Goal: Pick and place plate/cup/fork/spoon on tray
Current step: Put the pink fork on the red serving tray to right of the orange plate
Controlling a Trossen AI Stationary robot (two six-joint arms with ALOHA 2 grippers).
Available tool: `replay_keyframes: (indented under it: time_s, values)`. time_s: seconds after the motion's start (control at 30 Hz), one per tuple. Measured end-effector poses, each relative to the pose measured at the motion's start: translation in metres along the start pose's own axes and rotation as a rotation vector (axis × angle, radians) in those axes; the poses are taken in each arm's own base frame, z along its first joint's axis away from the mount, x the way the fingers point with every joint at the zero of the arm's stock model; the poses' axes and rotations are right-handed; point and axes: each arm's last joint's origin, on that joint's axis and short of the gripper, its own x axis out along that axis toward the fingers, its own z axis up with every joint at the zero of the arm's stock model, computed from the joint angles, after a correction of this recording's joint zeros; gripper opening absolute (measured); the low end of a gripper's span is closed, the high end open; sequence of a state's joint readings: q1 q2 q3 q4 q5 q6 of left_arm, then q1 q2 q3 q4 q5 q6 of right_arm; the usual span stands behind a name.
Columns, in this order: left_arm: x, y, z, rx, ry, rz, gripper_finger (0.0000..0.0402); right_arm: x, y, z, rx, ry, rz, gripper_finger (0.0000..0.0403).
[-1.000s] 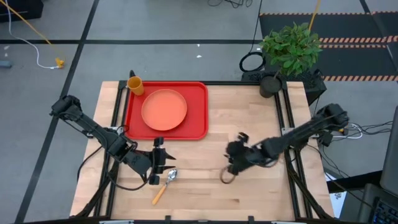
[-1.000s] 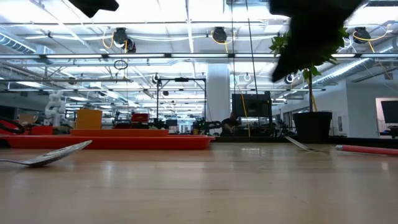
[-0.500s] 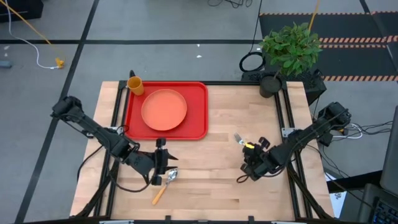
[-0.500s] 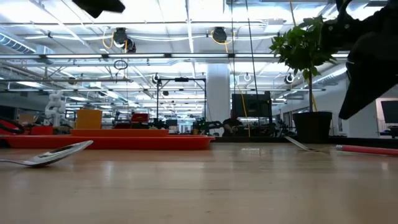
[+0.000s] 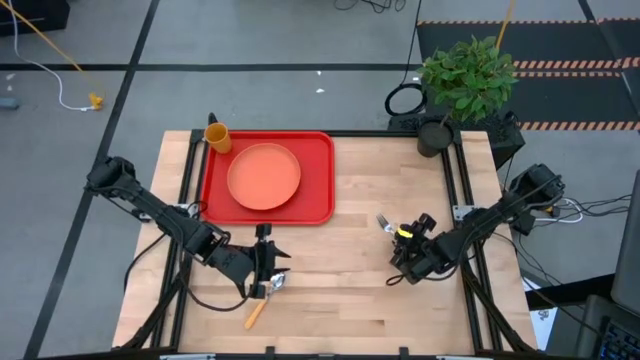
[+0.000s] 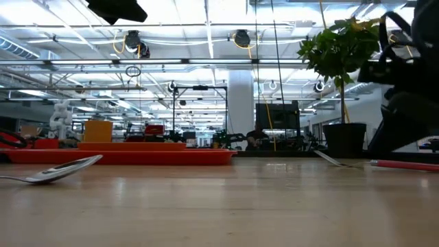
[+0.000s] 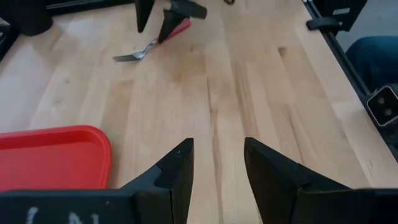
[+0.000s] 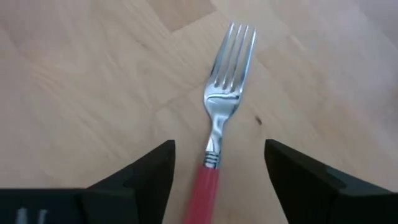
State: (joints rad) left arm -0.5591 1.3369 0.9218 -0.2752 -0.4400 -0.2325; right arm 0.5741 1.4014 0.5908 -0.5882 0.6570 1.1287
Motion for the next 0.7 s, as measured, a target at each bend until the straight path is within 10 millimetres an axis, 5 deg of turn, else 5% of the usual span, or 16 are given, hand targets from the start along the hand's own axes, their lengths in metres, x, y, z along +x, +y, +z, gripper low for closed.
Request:
replay_keyframes:
  time_s: [0.3, 0.63, 0.7]
  values:
    - [0.000, 0.001, 0.000, 0.001, 0.002, 0.002, 0.0145, 0.015, -0.009, -0.010, 0.025, -0.005, 0.002, 0.0223]
    - [0.000, 0.001, 0.000, -0.006, 0.002, 0.002, 0.0145, 0.021, -0.008, -0.001, 0.071, 0.028, 0.042, 0.0032]
    - [0.000, 0.001, 0.000, -0.007, 0.002, 0.002, 0.0145, 0.025, -0.011, 0.002, 0.079, 0.028, 0.027, 0.0018]
